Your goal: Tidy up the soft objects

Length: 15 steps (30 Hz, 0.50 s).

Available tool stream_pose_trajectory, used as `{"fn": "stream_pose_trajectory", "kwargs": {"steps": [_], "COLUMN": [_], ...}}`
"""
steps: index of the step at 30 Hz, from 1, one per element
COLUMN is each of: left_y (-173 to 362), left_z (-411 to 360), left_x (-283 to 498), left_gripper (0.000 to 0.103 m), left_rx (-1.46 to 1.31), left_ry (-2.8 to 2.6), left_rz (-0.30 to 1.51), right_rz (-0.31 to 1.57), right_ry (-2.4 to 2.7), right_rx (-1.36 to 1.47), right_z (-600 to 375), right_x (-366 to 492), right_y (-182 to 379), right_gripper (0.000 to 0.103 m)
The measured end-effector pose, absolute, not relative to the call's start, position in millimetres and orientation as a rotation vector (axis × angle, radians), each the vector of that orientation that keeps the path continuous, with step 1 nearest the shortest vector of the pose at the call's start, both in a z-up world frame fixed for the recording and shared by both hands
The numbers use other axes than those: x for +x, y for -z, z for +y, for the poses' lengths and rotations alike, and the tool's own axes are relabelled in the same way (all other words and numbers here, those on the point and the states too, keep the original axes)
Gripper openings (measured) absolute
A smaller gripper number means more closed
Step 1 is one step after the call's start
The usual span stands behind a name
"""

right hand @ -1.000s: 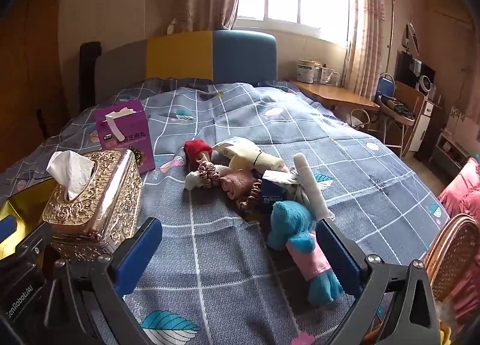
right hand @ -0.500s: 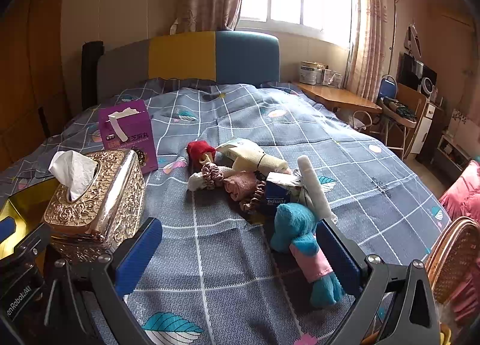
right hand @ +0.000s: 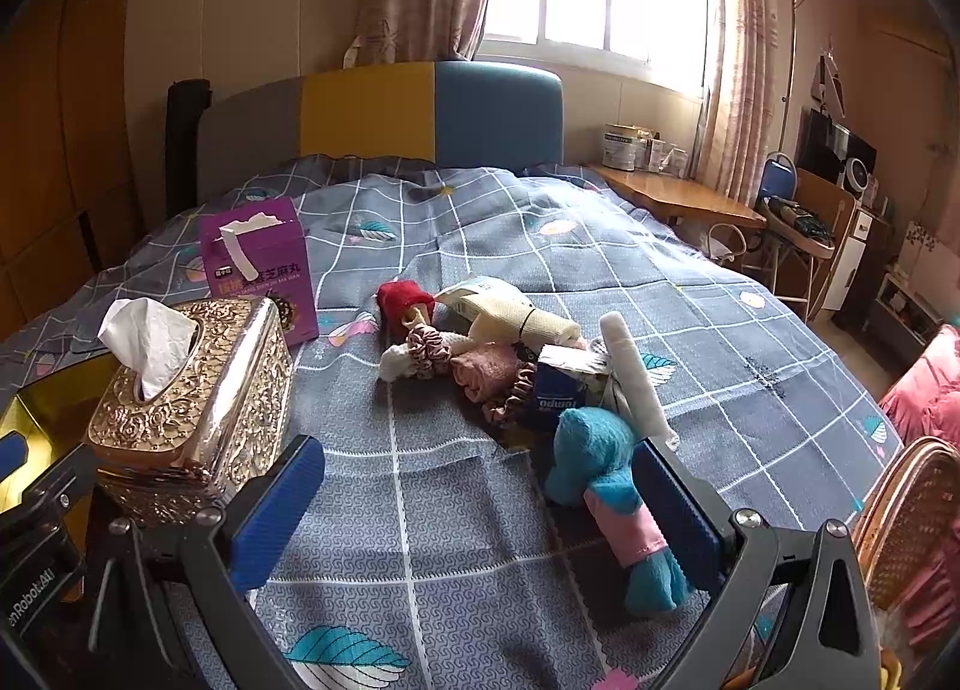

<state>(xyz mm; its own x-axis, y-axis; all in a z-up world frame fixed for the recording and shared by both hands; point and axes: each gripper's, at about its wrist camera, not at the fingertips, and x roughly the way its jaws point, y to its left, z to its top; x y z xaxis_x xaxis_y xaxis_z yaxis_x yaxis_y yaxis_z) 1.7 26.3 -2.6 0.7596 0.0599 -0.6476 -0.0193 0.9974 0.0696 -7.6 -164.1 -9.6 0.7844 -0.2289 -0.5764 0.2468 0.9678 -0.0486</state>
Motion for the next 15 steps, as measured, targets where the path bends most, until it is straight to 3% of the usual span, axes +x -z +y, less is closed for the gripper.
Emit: {"fn": "stream_pose_trajectory", "kwargs": {"steps": [15], "left_y": [3.2], "left_z": [26.8], "left_x": [-0.5], "left_gripper": [0.069], "left_rx": [0.057], "left_ry": [-0.046], "left_rz": [0.703], "right_rz": [0.614], "right_ry": [0.263], "right_rx": [0.036], "right_z": [-167.4], "right_x": [-6.6], "right_y": [10.1], "right_gripper": [0.103]}}
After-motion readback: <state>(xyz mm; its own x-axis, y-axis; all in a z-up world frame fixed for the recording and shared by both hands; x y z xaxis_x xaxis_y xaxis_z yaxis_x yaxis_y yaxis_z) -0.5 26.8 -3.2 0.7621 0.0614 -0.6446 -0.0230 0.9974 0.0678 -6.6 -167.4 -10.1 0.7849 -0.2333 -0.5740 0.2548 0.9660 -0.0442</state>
